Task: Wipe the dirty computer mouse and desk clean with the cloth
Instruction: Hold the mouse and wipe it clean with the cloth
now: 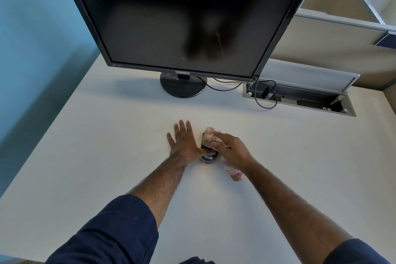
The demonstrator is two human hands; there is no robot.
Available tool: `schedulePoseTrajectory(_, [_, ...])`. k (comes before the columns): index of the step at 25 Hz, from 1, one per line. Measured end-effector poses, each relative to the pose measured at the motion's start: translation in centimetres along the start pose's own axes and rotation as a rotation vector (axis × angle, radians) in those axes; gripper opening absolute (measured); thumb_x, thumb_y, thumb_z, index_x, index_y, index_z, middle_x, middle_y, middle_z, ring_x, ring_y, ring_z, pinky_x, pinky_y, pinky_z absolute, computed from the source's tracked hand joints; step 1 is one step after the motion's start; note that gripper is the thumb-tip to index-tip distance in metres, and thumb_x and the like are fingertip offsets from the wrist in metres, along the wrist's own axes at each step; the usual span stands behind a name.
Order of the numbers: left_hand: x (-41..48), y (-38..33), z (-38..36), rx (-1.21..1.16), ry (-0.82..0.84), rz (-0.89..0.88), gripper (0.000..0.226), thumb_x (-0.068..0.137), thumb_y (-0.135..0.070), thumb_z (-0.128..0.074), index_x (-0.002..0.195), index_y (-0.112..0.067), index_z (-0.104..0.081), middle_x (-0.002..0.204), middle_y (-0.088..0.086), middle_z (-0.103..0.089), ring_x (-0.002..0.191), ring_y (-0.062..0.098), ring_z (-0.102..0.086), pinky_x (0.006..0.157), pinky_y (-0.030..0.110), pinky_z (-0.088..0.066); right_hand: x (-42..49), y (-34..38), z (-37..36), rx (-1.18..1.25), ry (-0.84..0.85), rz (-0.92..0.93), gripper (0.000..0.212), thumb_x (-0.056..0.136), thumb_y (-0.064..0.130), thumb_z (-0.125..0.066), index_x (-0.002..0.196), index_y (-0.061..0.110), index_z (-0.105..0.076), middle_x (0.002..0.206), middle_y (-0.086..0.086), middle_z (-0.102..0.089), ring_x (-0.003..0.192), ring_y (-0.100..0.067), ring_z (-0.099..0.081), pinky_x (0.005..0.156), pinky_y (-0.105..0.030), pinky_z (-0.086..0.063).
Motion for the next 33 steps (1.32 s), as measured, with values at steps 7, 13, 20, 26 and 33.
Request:
schedulePoseTrajectory(7, [-0.3, -0.1, -0.1, -0.015, 0.012, 0.008, 0.149, 0.064, -0.09, -0.064, 0.156, -0.017, 0.028, 0.164, 0.008, 0.034, 0.151, 0.028, 0.031, 0.118, 0.056, 0.017, 1.5, -0.5, 4.6, 0.514, -0.154, -0.164, 0.021, 0.101, 0.022, -0.054, 0.098, 0.008, -0.071, 0.097, -0.014, -0.075, 0.085, -0.035, -0.07, 0.08, -0.046, -0.054])
schedulePoseTrajectory(13, [-0.6, -0.4, 0.4, 0.012, 0.019, 0.007, 0.145, 0.068, -0.088, -0.062, 0.157, -0.015, 0.025, 0.165, 0.01, 0.033, 0.152, 0.029, 0.029, 0.119, 0.057, 0.015, 3.1, 0.6, 1.3, 0.257, 0.087, -0.237, 0.02, 0.084, 0.045, -0.064, 0.097, 0.029, -0.063, 0.095, -0.002, -0.07, 0.087, -0.023, -0.068, 0.07, -0.037, -0.056])
schedulePoseTrajectory(20, [-0.4, -0.4, 0.4, 0.044, 0.016, 0.004, 0.142, 0.069, -0.09, -0.057, 0.158, -0.015, 0.024, 0.166, 0.011, 0.03, 0.153, 0.031, 0.026, 0.12, 0.059, 0.013, 3.5, 0.2, 0.1, -0.037, 0.218, -0.182, 0.065, 0.089, 0.015, -0.064, 0.15, 0.024, -0.043, 0.151, -0.001, -0.048, 0.132, -0.023, -0.048, 0.109, -0.033, -0.041])
schedulePoseTrajectory(26, [-0.4, -0.4, 0.5, 0.03, 0.014, -0.004, 0.145, 0.068, -0.087, -0.064, 0.158, -0.014, 0.023, 0.166, 0.011, 0.028, 0.153, 0.031, 0.026, 0.122, 0.059, 0.011, 2.4, 1.0, -0.1, -0.091, 0.245, -0.119, 0.055, 0.089, 0.016, -0.058, 0.142, 0.029, -0.054, 0.144, 0.001, -0.056, 0.119, -0.014, -0.051, 0.101, -0.028, -0.043])
schedulePoseTrajectory(33, [-0.4, -0.5, 0.3, 0.033, 0.005, -0.004, 0.142, 0.073, -0.08, -0.067, 0.157, -0.012, 0.024, 0.166, 0.012, 0.029, 0.153, 0.031, 0.027, 0.122, 0.059, 0.012, 0.6, 1.2, 1.0, 0.001, 0.234, -0.128, 0.041, 0.086, 0.02, -0.063, 0.126, 0.027, -0.068, 0.118, 0.009, -0.067, 0.1, -0.013, -0.062, 0.082, -0.021, -0.049])
Point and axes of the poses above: each hand's wrist, its own x-axis towards the middle knuckle, its own z-axis out of the back of the hand, y = z × x, the point moved 4 cm from there along x, towards the middle knuckle
